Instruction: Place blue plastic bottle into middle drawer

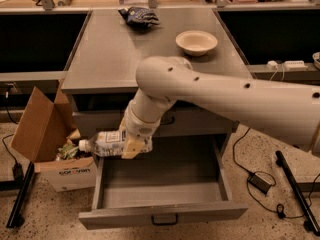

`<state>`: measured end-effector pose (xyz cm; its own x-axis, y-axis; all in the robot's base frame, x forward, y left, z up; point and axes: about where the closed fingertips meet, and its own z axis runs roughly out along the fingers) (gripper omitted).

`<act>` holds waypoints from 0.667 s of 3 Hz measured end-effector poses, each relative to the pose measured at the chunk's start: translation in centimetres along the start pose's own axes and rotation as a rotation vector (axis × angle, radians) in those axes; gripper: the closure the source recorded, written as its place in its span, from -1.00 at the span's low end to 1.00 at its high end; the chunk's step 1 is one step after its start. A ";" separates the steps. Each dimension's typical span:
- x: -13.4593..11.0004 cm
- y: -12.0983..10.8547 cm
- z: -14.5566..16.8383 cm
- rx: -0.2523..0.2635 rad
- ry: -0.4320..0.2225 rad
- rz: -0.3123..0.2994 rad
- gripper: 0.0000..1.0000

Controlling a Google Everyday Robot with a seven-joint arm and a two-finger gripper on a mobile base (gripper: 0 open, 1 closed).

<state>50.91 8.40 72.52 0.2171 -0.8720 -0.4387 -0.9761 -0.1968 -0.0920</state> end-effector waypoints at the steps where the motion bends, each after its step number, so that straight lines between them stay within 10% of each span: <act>1: 3.6 1.6 4.4 -0.014 0.005 0.067 1.00; 2: 6.9 2.5 9.2 -0.008 -0.040 0.127 1.00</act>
Offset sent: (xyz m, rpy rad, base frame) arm -0.0134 -0.0429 -0.1822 0.0891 0.1099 -0.1671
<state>49.91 6.01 61.08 0.0912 -0.8714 -0.4820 -0.9956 -0.0897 -0.0262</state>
